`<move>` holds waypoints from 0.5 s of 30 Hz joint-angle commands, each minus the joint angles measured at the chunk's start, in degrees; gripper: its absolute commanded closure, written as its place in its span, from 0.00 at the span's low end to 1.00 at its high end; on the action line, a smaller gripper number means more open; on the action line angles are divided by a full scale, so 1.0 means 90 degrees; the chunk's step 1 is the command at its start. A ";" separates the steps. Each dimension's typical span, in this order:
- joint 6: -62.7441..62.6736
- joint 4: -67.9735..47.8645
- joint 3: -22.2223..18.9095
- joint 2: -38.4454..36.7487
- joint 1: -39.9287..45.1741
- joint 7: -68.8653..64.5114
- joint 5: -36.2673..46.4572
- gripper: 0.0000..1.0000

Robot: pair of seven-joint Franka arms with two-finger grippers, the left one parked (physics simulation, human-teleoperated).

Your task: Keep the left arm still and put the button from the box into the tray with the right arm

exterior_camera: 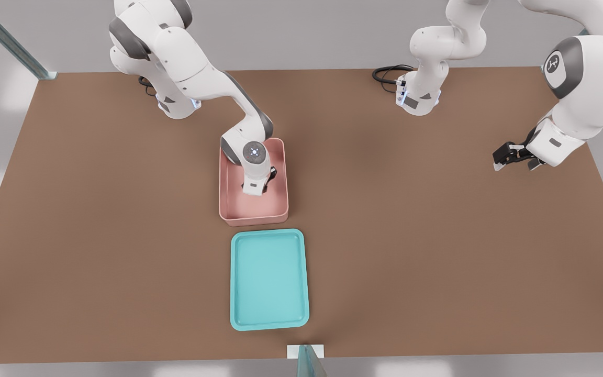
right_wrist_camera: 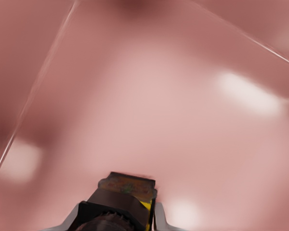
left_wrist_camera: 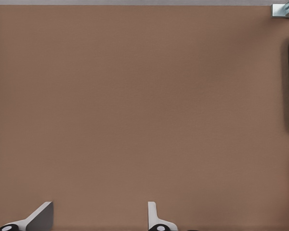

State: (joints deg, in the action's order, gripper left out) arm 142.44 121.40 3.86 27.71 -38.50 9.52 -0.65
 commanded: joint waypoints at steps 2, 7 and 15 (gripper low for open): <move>0.0023 -0.0003 0.0000 -0.0012 0.0000 0.0036 0.0014 0.41; 0.0023 -0.0022 0.0000 -0.0159 0.0010 0.0046 0.0014 0.48; -0.2163 -0.2159 -0.0097 -0.0745 0.0410 -0.1624 0.0024 0.47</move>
State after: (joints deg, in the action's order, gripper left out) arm 133.84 104.89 3.36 20.64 -35.02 6.19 -0.26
